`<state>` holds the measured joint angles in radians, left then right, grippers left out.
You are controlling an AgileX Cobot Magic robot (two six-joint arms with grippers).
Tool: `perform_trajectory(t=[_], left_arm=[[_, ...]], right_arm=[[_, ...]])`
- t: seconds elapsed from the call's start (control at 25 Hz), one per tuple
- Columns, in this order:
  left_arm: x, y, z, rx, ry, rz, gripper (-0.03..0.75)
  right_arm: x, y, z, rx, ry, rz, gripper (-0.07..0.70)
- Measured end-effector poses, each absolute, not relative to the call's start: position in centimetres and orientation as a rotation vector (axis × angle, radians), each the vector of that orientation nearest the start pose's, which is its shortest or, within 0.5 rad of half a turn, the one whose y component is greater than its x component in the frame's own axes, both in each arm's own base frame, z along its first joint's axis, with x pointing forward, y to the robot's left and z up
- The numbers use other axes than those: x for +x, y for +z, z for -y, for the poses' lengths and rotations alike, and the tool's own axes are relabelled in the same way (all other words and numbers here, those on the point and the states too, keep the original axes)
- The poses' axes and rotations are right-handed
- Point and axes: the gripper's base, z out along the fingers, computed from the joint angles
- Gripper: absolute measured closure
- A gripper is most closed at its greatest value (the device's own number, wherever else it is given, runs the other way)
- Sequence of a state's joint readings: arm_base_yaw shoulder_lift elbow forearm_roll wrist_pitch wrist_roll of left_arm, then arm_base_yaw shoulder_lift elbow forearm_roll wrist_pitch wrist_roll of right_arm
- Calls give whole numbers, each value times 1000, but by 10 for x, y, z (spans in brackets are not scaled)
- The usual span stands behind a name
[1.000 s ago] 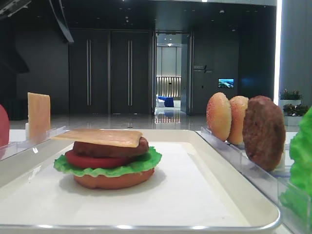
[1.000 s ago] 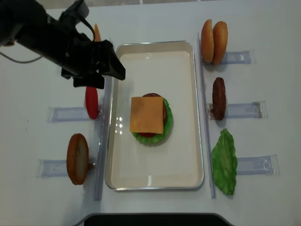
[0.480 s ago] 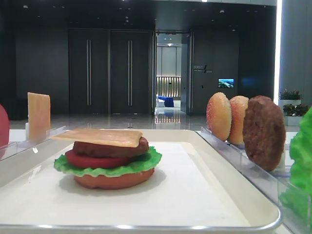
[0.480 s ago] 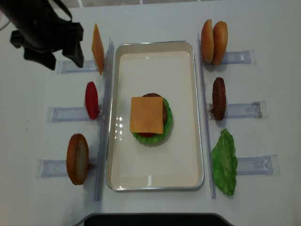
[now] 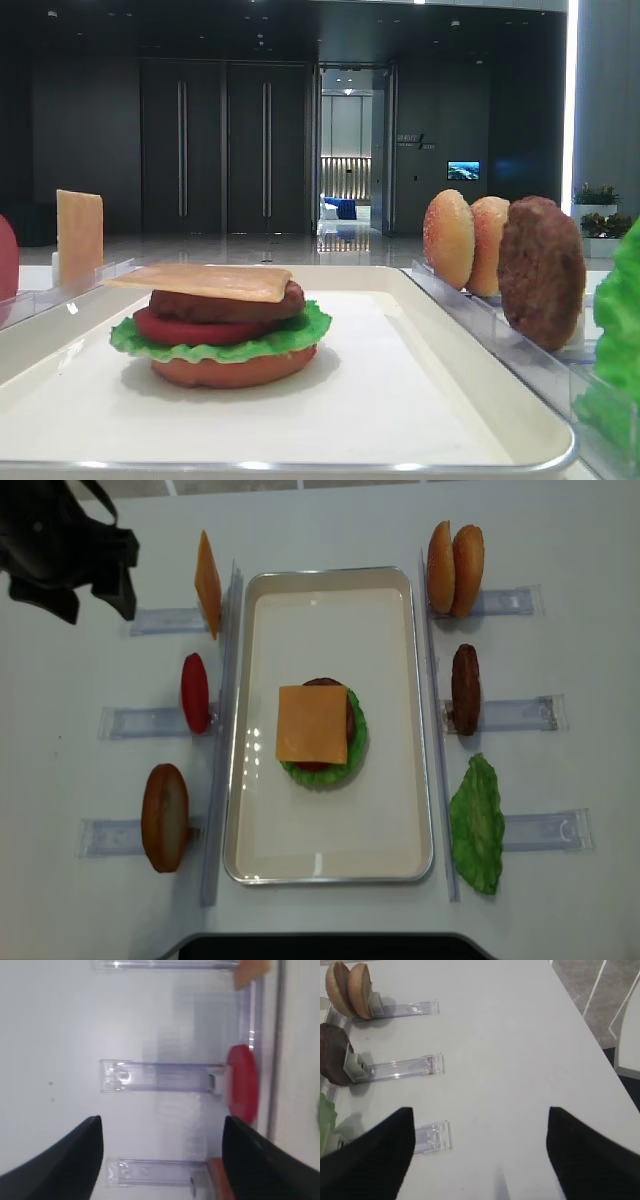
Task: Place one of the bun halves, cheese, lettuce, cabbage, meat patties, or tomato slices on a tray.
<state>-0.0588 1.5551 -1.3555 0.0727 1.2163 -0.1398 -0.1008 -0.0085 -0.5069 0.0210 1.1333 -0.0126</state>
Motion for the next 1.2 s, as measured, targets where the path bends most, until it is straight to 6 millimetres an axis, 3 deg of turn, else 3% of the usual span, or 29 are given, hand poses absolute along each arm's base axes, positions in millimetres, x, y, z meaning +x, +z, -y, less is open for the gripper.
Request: perform_trajectory(t=[0.12,0.2,0.4,0.52,0.6,0.84,0.96,1.2], left_arm=[[307,312,-28,-214,118,-2887,156],[305,312,-44,-264,145,-2884,156],[291,315,-41,-248,142,-2880,156],[259,313,-37,-239,145,-2891,156],[226,310,-33,-234,145,-2887,156],[129,272,-18,-235,68,-2797,156],[100,257,-11,-194,53,-2740,156],[66,259,-5,-99,44,-2594,156]], right_arm=[[-10,273,-3,90,-43,-2100,113],[-10,273,-3,90,-43,-2100,113],[-10,273,-3,90,-42,-2100,113],[-10,273,-3,90,-42,-2100,113],[-10,273,-3,90,-42,-2100,113],[-10,273,-3,90,-42,-2100,113],[-10,273,-3,90,-42,-2100,113],[-10,273,-3,90,-42,-2100,113]])
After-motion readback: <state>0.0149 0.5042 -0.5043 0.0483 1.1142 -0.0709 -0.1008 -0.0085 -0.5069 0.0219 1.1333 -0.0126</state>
